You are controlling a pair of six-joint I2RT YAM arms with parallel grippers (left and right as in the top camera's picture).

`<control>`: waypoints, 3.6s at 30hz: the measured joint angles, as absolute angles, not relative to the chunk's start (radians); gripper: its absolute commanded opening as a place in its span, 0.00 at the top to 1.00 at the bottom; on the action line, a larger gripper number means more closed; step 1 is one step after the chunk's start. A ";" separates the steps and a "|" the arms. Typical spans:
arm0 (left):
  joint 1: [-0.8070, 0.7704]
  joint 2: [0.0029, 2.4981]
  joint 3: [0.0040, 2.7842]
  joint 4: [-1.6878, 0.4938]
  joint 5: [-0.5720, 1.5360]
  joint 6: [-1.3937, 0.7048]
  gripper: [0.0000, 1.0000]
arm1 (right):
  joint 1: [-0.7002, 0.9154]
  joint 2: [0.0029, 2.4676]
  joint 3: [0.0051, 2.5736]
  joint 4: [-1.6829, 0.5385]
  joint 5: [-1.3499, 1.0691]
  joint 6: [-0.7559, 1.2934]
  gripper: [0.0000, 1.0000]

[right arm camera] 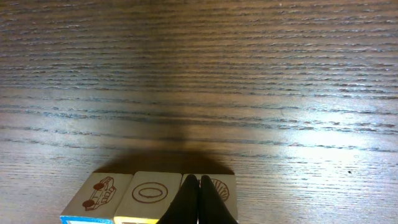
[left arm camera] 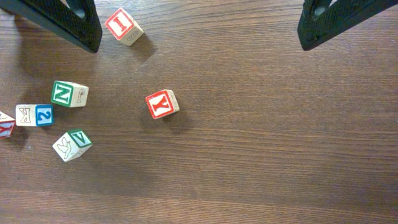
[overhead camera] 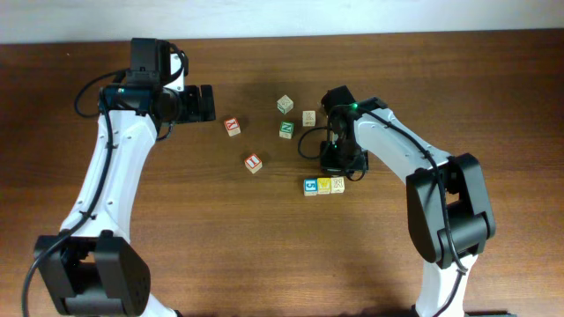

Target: Rotate 3 blocks

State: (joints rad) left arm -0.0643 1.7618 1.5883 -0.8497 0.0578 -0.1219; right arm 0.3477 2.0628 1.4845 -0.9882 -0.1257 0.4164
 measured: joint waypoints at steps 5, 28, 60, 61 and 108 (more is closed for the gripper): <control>-0.064 1.762 1.588 -0.850 0.058 -0.122 0.01 | 0.343 2.063 1.489 -0.993 -0.126 0.420 0.96; -0.066 1.762 1.588 -0.850 0.110 -0.122 0.01 | 0.157 1.828 1.195 -0.809 -0.364 0.228 0.96; -0.513 2.123 1.595 -0.940 0.315 -0.402 1.00 | 0.107 1.847 1.105 -0.650 -0.455 0.322 0.96; -0.519 2.123 1.595 -0.939 0.308 -0.419 1.00 | 0.107 1.847 1.105 -0.650 -0.455 0.323 0.96; -0.515 2.123 1.546 -0.873 0.383 -0.353 1.00 | 0.106 1.852 0.995 -0.568 -0.518 0.330 0.96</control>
State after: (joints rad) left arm -0.5148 2.1235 1.5455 -0.8734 0.3828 -0.3534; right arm 0.1062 1.8523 0.9947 -0.5682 -0.5179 0.3298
